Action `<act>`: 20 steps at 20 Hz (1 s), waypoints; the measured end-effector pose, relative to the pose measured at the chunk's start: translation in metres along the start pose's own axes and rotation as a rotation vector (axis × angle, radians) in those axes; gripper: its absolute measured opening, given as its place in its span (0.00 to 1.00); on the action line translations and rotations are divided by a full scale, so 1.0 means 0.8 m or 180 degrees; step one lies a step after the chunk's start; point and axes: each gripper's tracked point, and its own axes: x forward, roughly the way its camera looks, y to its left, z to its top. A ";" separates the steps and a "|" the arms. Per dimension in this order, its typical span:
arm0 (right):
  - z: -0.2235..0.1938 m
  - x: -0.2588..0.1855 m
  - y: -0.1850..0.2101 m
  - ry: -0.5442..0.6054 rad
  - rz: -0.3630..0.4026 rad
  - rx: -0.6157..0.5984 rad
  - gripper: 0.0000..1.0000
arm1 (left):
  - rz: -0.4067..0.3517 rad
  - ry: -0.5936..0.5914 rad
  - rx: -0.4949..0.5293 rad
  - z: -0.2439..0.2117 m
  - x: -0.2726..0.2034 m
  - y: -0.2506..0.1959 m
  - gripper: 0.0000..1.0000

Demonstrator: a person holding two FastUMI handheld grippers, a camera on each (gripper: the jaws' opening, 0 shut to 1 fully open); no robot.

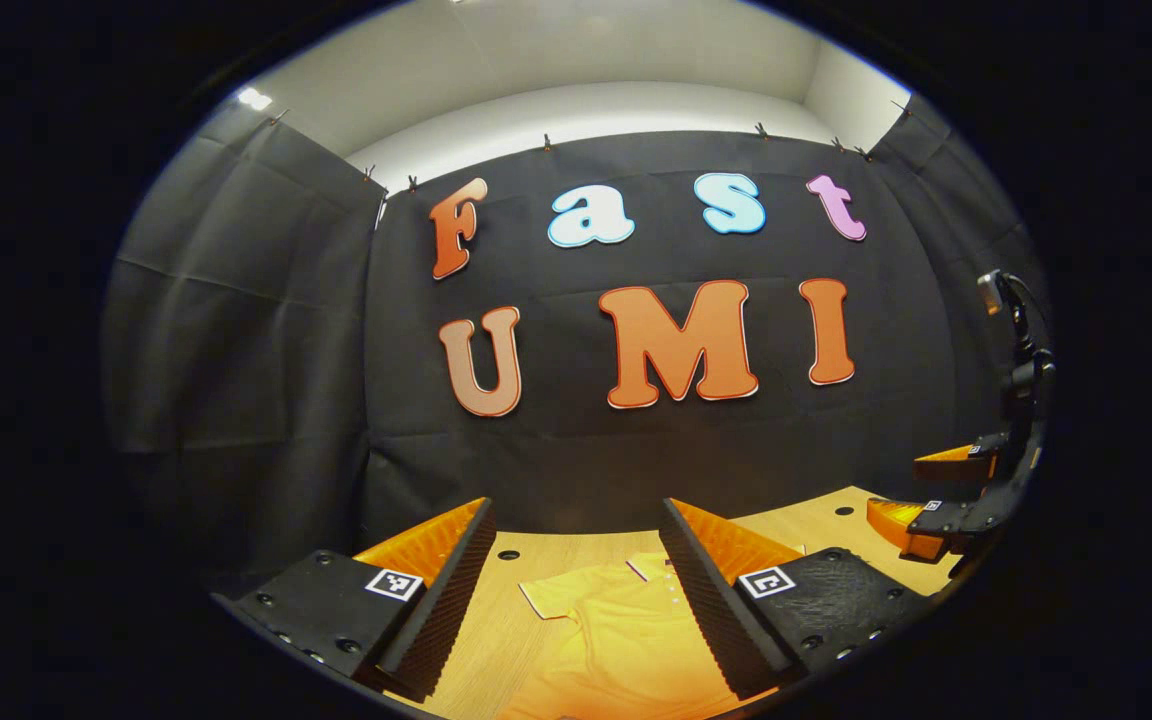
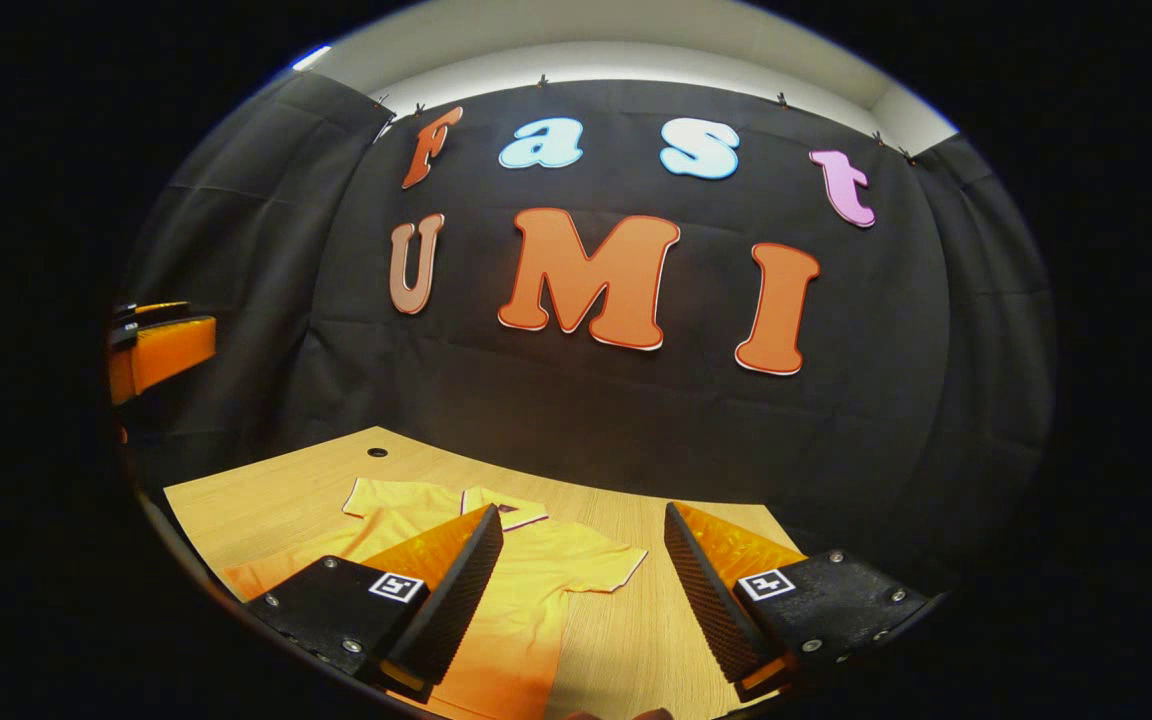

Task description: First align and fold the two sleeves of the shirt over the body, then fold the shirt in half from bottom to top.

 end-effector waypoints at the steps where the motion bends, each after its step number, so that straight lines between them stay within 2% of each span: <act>1: -0.006 0.012 -0.003 0.0054 0.0030 0.0041 0.98 | 0.0029 0.0016 -0.0008 -0.001 0.000 0.000 0.99; 3: -0.019 0.035 -0.005 0.0179 0.0076 0.0102 0.98 | 0.0068 -0.0001 -0.0011 0.002 -0.002 0.001 0.99; 7: -0.033 0.081 -0.020 0.0369 -0.0054 0.0149 0.98 | 0.0036 -0.0051 0.0076 0.008 0.013 0.006 0.99; 10: -0.055 0.114 -0.026 0.0622 -0.0178 0.0302 0.98 | -0.0116 -0.0112 0.0145 0.012 0.045 0.014 1.00; 15: -0.109 0.167 -0.035 0.1179 -0.0454 0.0518 0.98 | -0.0389 -0.0130 0.0028 0.000 0.100 0.034 0.98; 18: -0.135 0.194 -0.043 0.1366 -0.0613 0.0530 0.98 | -0.0573 -0.0145 0.0072 -0.011 0.125 0.041 0.99; 20: -0.155 0.208 -0.044 0.1569 -0.0633 0.0533 0.98 | -0.0657 -0.0088 0.0056 -0.020 0.134 0.042 0.99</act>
